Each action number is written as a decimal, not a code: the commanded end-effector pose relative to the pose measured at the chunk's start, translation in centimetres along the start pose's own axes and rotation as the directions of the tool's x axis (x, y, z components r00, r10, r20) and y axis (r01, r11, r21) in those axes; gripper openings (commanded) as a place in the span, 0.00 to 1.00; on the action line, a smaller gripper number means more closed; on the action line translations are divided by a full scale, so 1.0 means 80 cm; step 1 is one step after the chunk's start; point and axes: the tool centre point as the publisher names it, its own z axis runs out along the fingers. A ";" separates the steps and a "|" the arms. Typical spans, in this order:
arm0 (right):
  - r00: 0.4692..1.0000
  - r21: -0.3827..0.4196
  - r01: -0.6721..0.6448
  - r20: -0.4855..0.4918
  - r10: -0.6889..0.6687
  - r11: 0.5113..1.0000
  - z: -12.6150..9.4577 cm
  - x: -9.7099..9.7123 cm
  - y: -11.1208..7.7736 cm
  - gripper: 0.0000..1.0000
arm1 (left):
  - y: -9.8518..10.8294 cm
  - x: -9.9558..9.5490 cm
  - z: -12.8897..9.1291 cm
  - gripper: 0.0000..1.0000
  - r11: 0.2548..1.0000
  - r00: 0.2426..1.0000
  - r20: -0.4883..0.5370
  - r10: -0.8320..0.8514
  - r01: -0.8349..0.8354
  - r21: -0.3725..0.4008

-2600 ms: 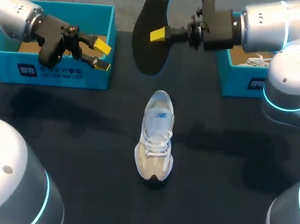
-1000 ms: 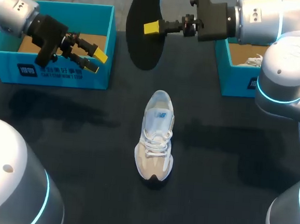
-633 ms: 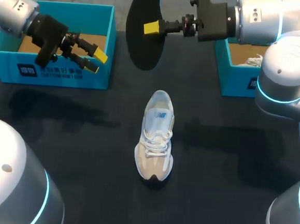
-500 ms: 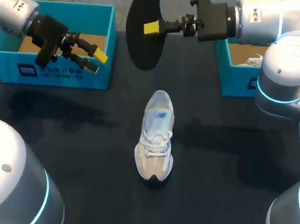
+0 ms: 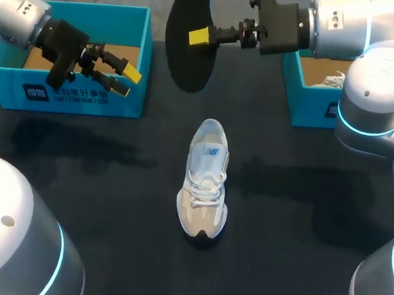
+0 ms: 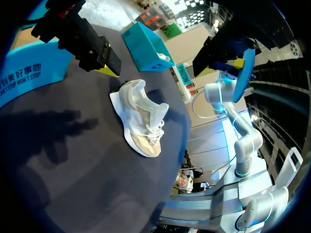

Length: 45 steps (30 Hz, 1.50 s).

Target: Take the shoe out of the shoebox, open the shoe tongue, remove and reinsert the insole, then place the shoe into the shoebox

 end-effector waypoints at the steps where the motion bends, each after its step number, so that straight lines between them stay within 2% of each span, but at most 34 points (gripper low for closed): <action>1: 1.000 -0.012 0.019 0.011 -0.019 1.000 -0.001 -0.009 0.006 0.00 | 0.000 0.000 0.000 1.00 1.000 1.000 -0.002 0.002 -0.002 0.002; 17: 0.964 0.032 0.265 -0.011 -0.265 0.964 -0.006 -0.083 0.024 0.00 | 0.000 0.000 0.000 1.00 1.000 1.000 -0.002 0.002 -0.002 0.002; 30: 0.958 0.062 0.285 -0.020 -0.284 0.956 -0.007 -0.148 -0.004 0.00 | 0.000 0.000 0.000 1.00 1.000 1.000 -0.002 0.002 -0.002 0.002; 38: 0.945 0.066 0.328 -0.035 -0.327 0.942 -0.007 -0.165 -0.022 0.00 | 0.000 0.000 0.000 1.00 1.000 1.000 -0.002 0.002 -0.002 0.002; 45: 0.951 0.079 0.310 -0.036 -0.308 0.947 -0.005 -0.170 -0.030 0.00 | 0.000 0.000 0.000 1.00 1.000 1.000 -0.002 0.002 -0.002 0.002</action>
